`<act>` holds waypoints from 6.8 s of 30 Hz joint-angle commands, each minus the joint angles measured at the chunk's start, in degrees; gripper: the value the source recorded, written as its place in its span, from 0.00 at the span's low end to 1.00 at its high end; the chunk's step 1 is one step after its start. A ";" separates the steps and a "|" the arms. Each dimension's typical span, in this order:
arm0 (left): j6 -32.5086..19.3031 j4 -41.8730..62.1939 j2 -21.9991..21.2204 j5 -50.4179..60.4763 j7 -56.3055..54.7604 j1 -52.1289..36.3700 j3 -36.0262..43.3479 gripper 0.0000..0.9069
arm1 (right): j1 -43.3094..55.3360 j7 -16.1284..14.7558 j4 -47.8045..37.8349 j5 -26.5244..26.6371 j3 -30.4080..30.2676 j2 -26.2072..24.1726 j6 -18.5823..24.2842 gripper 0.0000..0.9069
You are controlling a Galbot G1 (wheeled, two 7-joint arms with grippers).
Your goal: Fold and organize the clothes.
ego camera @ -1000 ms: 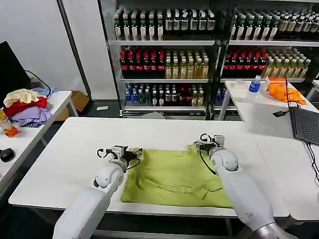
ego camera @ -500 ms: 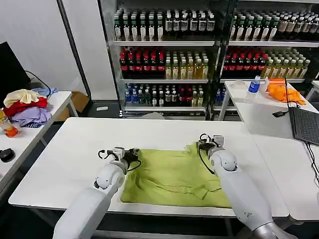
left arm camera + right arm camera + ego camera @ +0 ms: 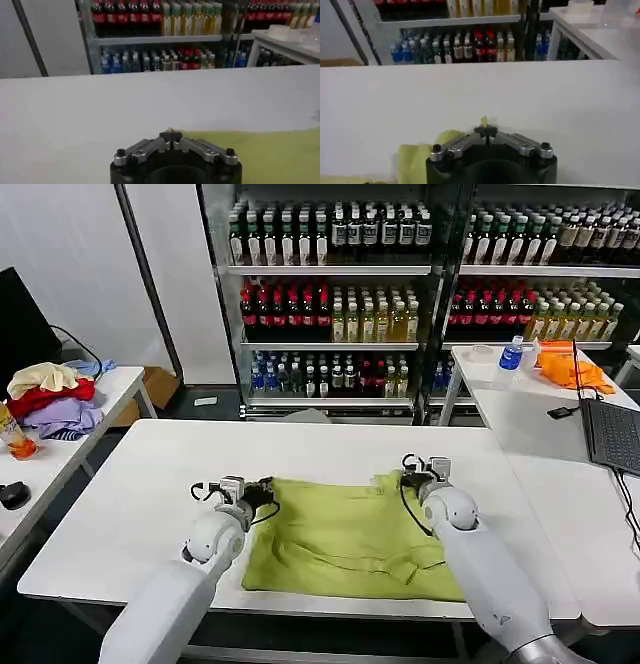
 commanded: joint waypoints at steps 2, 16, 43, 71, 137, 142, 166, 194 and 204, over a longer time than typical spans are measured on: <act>-0.71 -7.17 2.31 -0.17 -0.01 3.31 -1.52 0.02 | -4.55 0.43 10.95 0.06 2.11 -1.99 -0.05 0.00; -0.24 -18.49 7.00 -0.84 0.00 11.73 -3.90 0.02 | -20.84 2.10 33.47 1.45 9.39 -9.30 -1.26 0.00; -0.37 -29.40 10.81 0.81 0.71 27.10 -8.45 0.02 | -49.14 2.75 53.00 2.35 26.22 -12.12 -1.30 0.00; -3.83 -24.52 9.12 8.96 1.81 26.84 -6.94 1.00 | -41.89 1.06 44.26 -2.94 18.73 -8.81 -1.29 1.00; -4.13 -24.33 -3.62 -9.82 -3.52 29.45 -11.48 0.02 | -49.49 0.97 49.60 -5.55 23.89 -6.34 -1.24 1.00; -3.92 -27.45 -0.75 -10.13 -3.48 30.77 -16.05 0.02 | -49.64 0.80 49.95 -5.49 24.27 -6.52 -1.23 1.00; 0.15 -36.63 8.27 -21.17 -2.99 29.80 -20.65 0.02 | -48.43 0.68 49.74 -5.60 23.57 -6.28 -1.22 1.00; 0.00 -26.50 -2.67 -12.11 -3.85 19.98 2.04 0.04 | -48.79 0.33 49.68 -5.59 23.83 -6.76 -0.97 1.00; -0.06 -27.02 -3.53 -9.49 -0.84 19.49 4.02 1.00 | -48.45 0.38 49.21 -5.56 23.48 -7.01 -0.93 1.00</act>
